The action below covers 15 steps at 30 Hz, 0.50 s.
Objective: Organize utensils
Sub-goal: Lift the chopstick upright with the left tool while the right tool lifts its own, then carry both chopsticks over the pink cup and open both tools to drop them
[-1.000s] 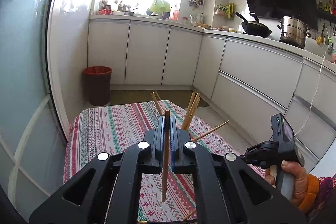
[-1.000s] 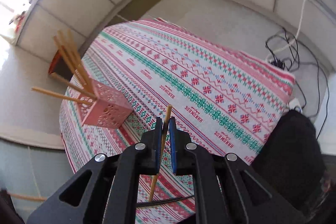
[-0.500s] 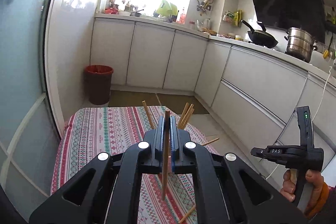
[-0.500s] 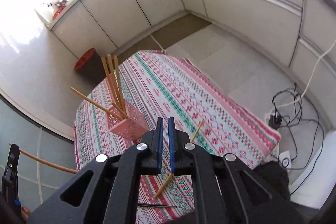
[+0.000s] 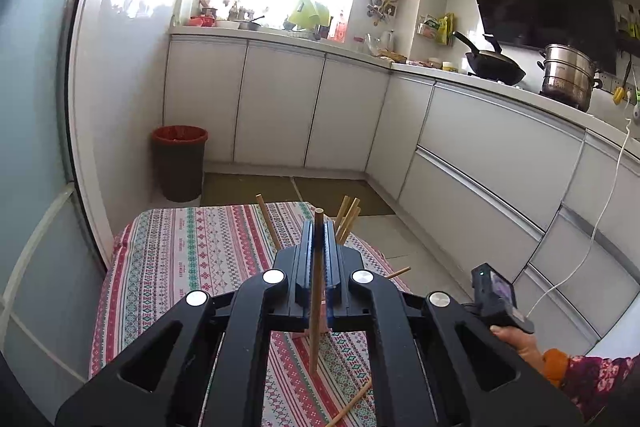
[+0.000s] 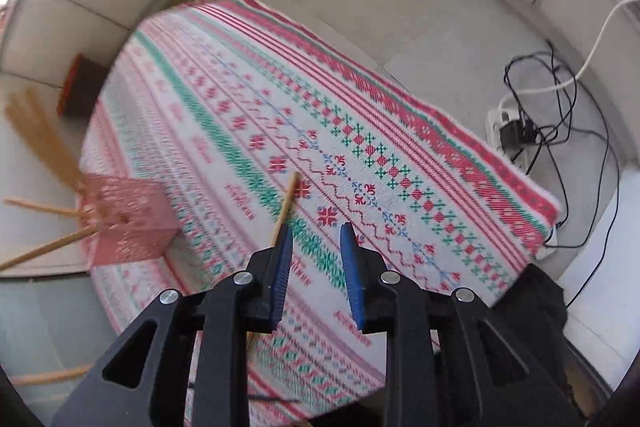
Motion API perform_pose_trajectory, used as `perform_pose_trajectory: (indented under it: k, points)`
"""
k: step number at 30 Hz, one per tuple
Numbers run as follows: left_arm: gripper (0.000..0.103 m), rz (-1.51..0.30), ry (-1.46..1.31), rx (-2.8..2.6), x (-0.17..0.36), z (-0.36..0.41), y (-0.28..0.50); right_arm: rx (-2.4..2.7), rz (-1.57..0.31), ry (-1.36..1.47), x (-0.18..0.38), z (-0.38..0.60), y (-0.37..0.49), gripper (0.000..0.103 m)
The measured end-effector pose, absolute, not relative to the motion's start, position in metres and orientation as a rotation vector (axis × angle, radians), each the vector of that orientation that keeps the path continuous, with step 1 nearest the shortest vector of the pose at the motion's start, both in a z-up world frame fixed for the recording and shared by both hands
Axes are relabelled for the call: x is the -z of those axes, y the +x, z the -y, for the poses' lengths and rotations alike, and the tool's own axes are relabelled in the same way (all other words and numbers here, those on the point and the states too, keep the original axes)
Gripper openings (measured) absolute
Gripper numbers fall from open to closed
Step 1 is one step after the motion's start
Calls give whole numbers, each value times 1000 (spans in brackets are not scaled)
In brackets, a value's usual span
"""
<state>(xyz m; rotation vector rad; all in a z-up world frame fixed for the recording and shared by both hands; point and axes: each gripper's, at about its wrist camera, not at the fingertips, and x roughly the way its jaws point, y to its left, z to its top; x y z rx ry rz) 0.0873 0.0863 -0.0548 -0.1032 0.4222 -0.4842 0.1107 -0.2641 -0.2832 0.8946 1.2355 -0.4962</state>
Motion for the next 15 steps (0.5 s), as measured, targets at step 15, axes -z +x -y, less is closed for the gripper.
perform_pose_trajectory:
  k: [15]
  points:
    - [4,-407,-143,507,56,-106,88,628,-1222,910,309,237,148,6]
